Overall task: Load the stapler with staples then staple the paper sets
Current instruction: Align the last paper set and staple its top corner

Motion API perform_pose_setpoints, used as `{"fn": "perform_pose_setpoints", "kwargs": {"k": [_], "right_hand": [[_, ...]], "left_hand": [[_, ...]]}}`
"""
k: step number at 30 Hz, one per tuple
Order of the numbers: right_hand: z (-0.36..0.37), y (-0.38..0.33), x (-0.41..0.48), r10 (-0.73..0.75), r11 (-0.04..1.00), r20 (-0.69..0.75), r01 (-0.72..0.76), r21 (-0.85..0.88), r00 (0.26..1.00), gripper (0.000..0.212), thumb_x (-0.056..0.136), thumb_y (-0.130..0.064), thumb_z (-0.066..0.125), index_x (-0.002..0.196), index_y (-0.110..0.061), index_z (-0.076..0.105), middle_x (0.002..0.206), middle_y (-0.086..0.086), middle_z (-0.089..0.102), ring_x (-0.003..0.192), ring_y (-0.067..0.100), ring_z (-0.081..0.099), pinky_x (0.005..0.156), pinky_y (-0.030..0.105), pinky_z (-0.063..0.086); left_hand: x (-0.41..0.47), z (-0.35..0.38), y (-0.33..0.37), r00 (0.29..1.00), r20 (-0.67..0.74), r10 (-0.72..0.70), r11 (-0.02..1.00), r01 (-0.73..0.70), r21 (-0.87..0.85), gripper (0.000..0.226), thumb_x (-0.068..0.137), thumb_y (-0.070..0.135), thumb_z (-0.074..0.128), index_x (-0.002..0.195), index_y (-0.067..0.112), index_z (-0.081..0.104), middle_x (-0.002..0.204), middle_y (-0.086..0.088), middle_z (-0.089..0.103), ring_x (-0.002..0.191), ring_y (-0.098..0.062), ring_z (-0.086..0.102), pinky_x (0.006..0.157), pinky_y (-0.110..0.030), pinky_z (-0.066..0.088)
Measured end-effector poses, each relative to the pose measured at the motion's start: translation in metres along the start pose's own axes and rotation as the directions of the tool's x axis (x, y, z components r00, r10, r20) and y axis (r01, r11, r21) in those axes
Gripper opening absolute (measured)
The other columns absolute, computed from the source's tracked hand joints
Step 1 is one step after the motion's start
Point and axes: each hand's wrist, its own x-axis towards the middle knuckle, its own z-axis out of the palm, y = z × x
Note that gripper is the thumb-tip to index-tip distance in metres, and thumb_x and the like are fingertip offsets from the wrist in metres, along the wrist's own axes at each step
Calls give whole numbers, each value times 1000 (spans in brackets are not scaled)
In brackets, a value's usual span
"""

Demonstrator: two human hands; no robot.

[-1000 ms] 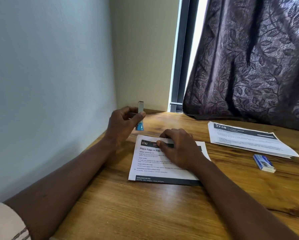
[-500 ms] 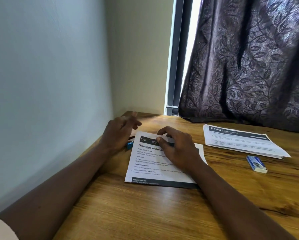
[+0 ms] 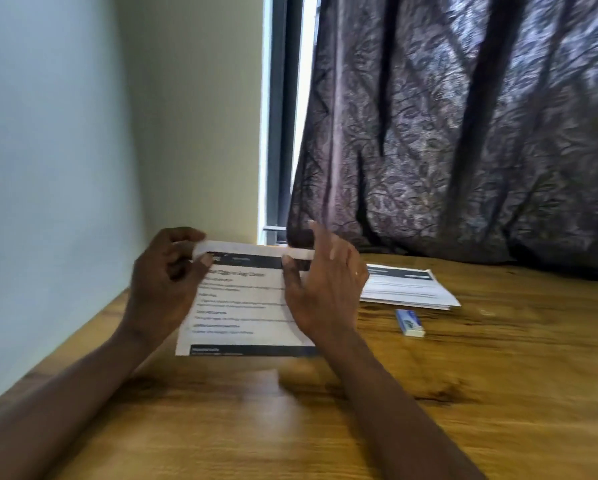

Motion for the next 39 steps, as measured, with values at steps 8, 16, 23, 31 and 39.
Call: {"fn": "perform_pose_setpoints", "kwargs": {"k": [8,16,23,31,39], "right_hand": [[-65,67,5,446,523,374,-576,628,813,55,97,-26,66,146,-25,39,109,1,67,92,12,65,79,32,58],[-75,158,47,609,643,-63,-446,623,791,30,95,-12,66,125,-14,67,101,8,72,76,16,62,69,34,54],[-60,210,42,591,736,-40,-519,435,806,29,95,-21,68,123,-13,69,106,2,73,86,12,68,79,22,57],[-56,213,39,432,901,68,-427,-80,899,33,96,-44,58,121,-26,71,127,-3,69,114,22,61,99,42,49],[-55,214,40,463,876,212,-408,-255,861,50,96,-58,49,135,-29,62,140,7,51,130,28,46,109,45,39]], "left_hand": [[19,58,22,977,-172,-130,987,110,-120,28,94,12,70,119,23,63,90,-8,73,84,-30,74,73,-47,64],[20,158,17,930,206,-304,895,353,-274,54,95,22,71,142,30,46,104,-5,75,87,-19,72,69,-33,57],[13,185,-4,948,301,-102,993,80,82,35,90,15,75,124,22,72,108,5,77,90,-8,72,84,-24,60],[9,185,-4,922,359,-144,945,21,326,32,90,16,72,122,22,75,103,6,75,75,-3,63,79,-16,46],[9,185,-4,858,455,-237,894,9,449,32,92,35,71,122,26,73,114,0,71,90,-10,64,85,-23,47]]}}
